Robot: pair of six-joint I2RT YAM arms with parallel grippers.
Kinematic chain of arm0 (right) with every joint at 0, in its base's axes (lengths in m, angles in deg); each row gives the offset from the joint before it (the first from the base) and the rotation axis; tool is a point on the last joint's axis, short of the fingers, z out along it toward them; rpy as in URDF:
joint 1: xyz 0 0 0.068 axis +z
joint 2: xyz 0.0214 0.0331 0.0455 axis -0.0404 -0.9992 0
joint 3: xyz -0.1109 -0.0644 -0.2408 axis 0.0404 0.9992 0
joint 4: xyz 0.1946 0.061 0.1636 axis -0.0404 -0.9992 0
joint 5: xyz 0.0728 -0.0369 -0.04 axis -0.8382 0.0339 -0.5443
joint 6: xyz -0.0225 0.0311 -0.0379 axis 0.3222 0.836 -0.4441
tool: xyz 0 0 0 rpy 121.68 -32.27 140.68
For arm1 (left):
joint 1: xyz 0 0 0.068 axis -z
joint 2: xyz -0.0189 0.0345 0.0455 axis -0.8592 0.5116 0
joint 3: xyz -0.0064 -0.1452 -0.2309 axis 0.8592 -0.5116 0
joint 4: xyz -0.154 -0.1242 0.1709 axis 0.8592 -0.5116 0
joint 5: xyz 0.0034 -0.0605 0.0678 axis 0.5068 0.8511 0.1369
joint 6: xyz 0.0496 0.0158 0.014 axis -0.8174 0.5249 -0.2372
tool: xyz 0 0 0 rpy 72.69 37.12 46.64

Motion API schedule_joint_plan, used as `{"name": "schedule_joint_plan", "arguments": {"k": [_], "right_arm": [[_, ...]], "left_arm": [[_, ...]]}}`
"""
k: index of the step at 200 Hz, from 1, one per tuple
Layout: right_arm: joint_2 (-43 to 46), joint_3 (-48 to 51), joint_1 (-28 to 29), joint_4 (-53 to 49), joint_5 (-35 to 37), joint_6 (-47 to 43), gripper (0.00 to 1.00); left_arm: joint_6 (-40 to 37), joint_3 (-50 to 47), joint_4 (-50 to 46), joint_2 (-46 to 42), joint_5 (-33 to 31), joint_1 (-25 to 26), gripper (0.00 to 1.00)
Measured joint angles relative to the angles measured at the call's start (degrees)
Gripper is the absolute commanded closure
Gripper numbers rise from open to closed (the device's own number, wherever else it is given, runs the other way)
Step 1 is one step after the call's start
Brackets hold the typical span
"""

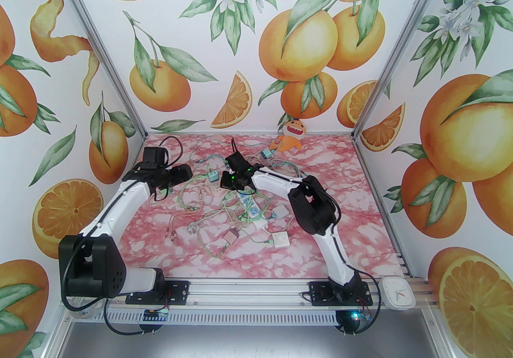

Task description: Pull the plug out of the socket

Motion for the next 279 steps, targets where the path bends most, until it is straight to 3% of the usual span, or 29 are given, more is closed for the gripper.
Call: {"name": "schedule_joint_plan", "arguments": {"k": [40,83,193,223,254,279], "right_arm": [[9.0,6.1,-2.3,1.4,0.2,0.1,1.0],[15.5,11.4,-5.3,1.9,1.3,0.0,1.0],[16.5,16.0,-5.3,2.0,1.6,0.3,1.0],[16.5,16.1,-5.3,2.1,1.6,0.7,1.0],[16.5,16.1,-5.3,2.2,1.6,0.7,1.0],[16.5,16.0,-5.3,2.2,1.2,0.7,1.0]], "left_arm": [[-7.8,0.5,1.9,5.9,1.5,6.3,0.37],[-12.9,3.2,3.2,12.9,1.4,7.6,0.4],[-19.3,13.7,5.0,27.3,-2.5,11.9,0.42],[-21.0,15.7,5.0,28.9,-3.4,12.2,0.57],[-22.2,16.0,4.6,29.1,-4.6,13.1,0.58],[-22.2,16.0,4.4,29.1,-5.3,13.8,0.7]]}}
